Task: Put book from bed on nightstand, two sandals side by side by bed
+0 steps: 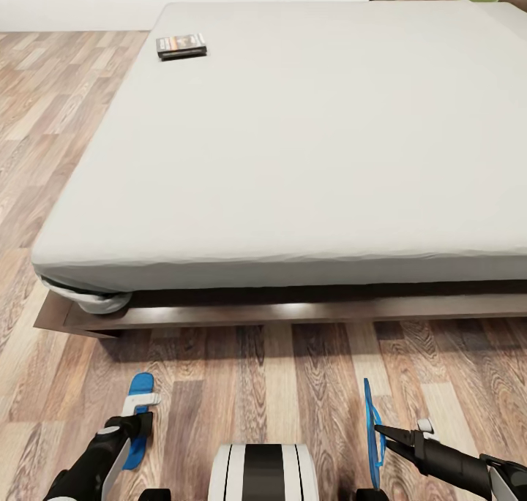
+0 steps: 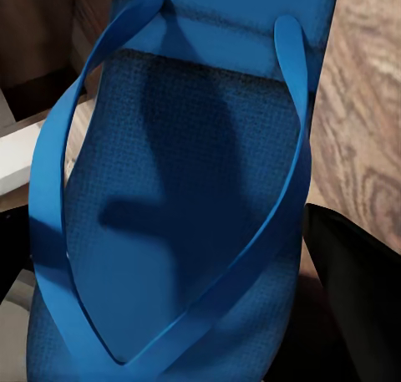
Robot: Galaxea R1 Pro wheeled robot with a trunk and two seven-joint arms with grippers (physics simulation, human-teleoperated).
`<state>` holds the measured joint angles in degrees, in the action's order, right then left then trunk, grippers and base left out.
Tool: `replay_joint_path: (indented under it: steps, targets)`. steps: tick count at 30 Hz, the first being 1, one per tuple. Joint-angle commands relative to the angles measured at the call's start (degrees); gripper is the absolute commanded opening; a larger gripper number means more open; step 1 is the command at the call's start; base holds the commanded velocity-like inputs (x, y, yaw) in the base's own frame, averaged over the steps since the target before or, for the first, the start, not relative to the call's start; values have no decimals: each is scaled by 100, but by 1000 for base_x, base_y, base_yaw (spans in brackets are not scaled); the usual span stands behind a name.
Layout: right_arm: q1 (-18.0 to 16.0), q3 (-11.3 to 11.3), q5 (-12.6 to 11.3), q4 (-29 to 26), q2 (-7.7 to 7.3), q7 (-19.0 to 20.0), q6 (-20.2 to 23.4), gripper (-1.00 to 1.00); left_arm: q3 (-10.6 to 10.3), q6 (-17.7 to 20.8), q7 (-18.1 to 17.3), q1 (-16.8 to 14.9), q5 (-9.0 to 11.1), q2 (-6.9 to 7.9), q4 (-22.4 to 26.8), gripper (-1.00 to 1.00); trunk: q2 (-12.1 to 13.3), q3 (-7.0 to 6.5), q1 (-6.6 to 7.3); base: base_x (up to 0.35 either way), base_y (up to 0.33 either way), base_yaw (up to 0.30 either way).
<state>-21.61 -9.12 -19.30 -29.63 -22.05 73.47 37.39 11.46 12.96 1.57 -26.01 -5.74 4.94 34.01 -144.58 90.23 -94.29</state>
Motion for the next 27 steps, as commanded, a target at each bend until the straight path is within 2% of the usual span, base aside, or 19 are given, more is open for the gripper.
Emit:
replay_joint_path:
  steps: [1,3,6,10,15,24,27]
  targets:
    - [-1,-2,-21,1,-1,9,49,-100,14,-83,-5,0,-57,-3,8,-100,-1,3,1,0,0,0]
    - [-1,-2,-21,1,-1,9,49,-100,14,-285,-9,0,-52,-2,3,-100,-1,3,1,0,0,0]
    - [-1,-2,-21,1,-1,9,49,-100,14,-355,-8,0,-51,-8,1,-100,-1,3,1,0,0,0]
    - [-1,-2,-21,1,-1,9,49,-100,15,-366,-2,0,-50,-10,-1,-100,-1,3,1,0,0,0]
    - [-1,-2,-21,1,-1,9,49,-100,15,-365,7,0,-58,-17,1,-100,-8,114,-12,0,0,0]
    - [-1,-2,-21,1,-1,9,49,-100,15,-365,10,0,-59,-19,1,-100,-8,114,-12,0,0,0]
    - [-1,-2,-21,1,-1,9,49,-100,15,-365,10,0,-59,-19,1,-100,-12,180,-20,0,0,0]
